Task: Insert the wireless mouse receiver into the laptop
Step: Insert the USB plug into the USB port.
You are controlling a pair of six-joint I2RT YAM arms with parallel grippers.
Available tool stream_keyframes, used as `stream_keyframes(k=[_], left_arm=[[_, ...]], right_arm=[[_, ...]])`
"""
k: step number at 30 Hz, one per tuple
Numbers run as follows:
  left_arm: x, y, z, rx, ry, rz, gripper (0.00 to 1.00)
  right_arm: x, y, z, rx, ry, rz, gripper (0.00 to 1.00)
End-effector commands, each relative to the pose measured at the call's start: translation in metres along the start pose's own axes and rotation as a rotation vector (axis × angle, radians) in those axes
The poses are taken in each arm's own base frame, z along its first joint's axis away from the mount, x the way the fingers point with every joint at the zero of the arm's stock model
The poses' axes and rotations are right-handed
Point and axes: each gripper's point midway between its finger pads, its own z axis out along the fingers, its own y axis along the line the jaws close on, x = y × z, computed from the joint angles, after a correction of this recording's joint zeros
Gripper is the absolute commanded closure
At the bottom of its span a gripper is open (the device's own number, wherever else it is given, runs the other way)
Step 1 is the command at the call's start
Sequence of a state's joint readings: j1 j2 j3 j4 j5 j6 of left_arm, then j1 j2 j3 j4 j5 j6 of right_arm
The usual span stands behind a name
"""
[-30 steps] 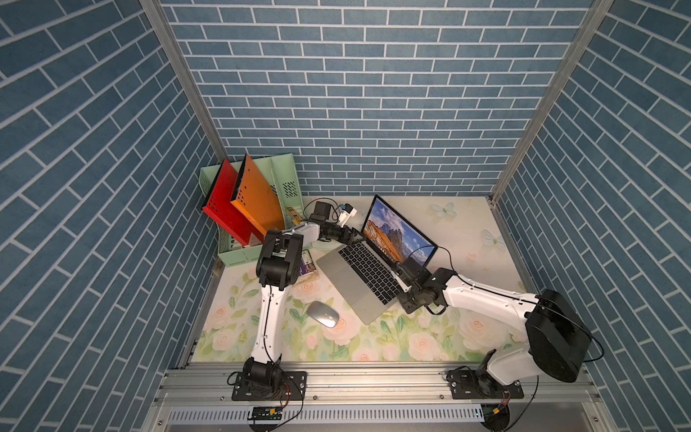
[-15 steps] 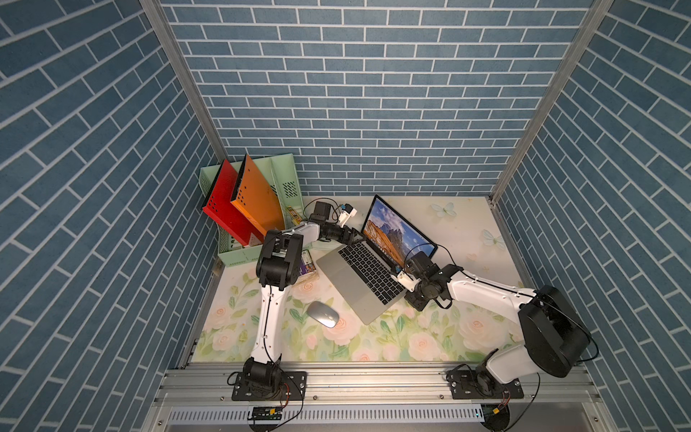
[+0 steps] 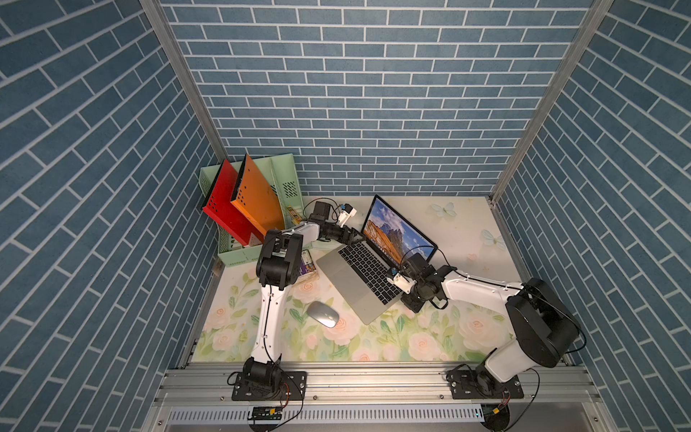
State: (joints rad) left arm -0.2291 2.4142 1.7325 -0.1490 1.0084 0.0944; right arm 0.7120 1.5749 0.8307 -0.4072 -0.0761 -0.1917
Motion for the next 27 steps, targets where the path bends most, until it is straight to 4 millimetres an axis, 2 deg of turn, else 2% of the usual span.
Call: stream_keyframes(k=[1,14,27], left_arm=[[0.0417,0.0242,0.0065,-0.046,0.088,-0.123,0.19],[0.0416,0.0264,0.0049,-0.049,0.088,-0.126,0.19],[0.0424,0.0275,0.0047,-0.052,0.089,-0.128,0.19]], right_arm=[[0.0053,-0.004,0.0045,0.022,0.01,-0.005,0.99],[0.0083,-0.0055,0.0106,0.028,0.022,0.006,1.0],[0.0053,-0.0106,0.0083,0.041,-0.015,0.046,1.0]])
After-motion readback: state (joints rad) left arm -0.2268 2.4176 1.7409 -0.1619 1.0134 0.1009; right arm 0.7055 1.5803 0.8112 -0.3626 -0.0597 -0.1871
